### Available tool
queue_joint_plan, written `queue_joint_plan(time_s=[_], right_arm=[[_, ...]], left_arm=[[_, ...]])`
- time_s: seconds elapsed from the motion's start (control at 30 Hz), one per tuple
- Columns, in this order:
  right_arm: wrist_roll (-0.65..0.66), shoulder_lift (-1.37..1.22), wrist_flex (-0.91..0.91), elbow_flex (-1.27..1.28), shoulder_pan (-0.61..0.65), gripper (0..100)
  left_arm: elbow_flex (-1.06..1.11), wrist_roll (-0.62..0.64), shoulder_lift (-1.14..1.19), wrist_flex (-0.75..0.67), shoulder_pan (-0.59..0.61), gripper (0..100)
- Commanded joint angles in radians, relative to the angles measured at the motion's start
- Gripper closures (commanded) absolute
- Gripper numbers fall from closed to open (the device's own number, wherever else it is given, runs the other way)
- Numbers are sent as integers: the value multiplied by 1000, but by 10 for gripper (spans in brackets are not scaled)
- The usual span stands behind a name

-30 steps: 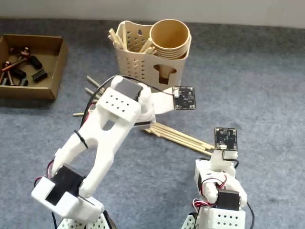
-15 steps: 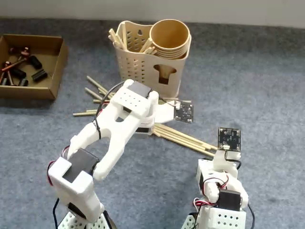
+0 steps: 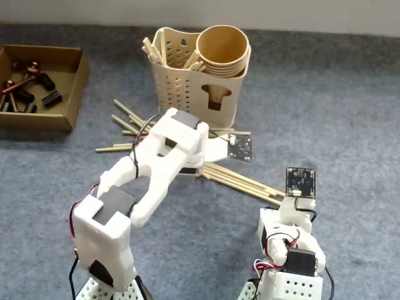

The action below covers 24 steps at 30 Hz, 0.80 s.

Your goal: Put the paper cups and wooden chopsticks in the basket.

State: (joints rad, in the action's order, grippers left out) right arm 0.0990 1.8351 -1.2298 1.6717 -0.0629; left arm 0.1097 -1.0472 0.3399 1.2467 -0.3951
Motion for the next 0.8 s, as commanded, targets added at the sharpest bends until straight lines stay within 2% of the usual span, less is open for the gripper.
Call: queue_joint_plan(time_s=[0.0, 0.63, 0.77], right_arm=[[-2, 5, 30, 127, -10, 993], [-2, 5, 30, 127, -10, 993], [-2, 5, 30, 127, -10, 993]], left_arm=[[-15, -2, 7, -37, 21, 891], [-15, 57, 31, -48, 24, 951], [-35, 78, 18, 15, 21, 951]])
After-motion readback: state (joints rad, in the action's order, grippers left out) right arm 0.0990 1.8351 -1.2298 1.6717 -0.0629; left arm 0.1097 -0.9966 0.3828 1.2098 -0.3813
